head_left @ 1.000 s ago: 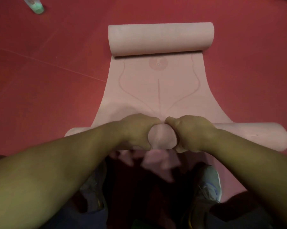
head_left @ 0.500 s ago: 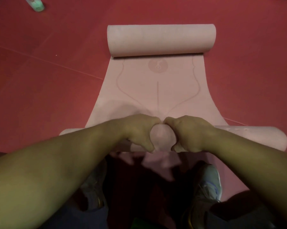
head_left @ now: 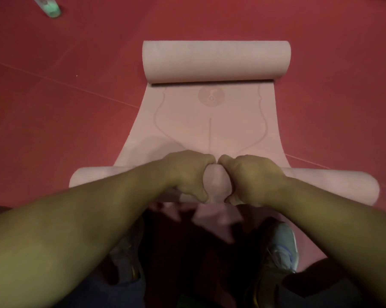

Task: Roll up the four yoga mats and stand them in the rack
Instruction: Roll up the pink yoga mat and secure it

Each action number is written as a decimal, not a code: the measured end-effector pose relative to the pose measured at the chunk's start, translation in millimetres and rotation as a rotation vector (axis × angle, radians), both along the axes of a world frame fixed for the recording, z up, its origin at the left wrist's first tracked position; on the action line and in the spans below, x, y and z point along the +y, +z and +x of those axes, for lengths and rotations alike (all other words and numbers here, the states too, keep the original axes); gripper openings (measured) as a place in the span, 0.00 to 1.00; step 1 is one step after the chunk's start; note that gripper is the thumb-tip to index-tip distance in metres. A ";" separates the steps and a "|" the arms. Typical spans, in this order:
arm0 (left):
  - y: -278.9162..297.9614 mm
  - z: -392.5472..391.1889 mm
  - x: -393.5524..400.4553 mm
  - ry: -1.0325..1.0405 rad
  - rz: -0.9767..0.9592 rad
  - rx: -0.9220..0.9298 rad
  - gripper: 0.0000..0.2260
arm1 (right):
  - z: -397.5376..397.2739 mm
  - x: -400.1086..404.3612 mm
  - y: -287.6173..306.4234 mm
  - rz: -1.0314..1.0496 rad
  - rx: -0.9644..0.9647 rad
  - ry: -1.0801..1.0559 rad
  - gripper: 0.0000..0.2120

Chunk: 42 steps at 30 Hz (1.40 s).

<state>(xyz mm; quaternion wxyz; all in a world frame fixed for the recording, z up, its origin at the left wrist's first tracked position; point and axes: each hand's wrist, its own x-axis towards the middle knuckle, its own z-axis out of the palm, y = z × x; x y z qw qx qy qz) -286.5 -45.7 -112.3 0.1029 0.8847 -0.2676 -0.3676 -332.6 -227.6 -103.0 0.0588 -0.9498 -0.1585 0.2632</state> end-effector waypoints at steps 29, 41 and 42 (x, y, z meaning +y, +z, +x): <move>3.5 9.8 -3.4 0.058 0.011 -0.067 0.31 | 5.5 2.7 2.4 -0.051 -0.167 -0.038 0.33; -4.5 -1.4 4.2 0.033 0.004 -0.190 0.30 | 11.7 -4.5 4.8 -0.062 0.022 -0.029 0.47; -0.2 2.6 6.0 0.035 -0.020 -0.106 0.30 | 11.6 -3.9 7.0 -0.091 0.032 -0.001 0.49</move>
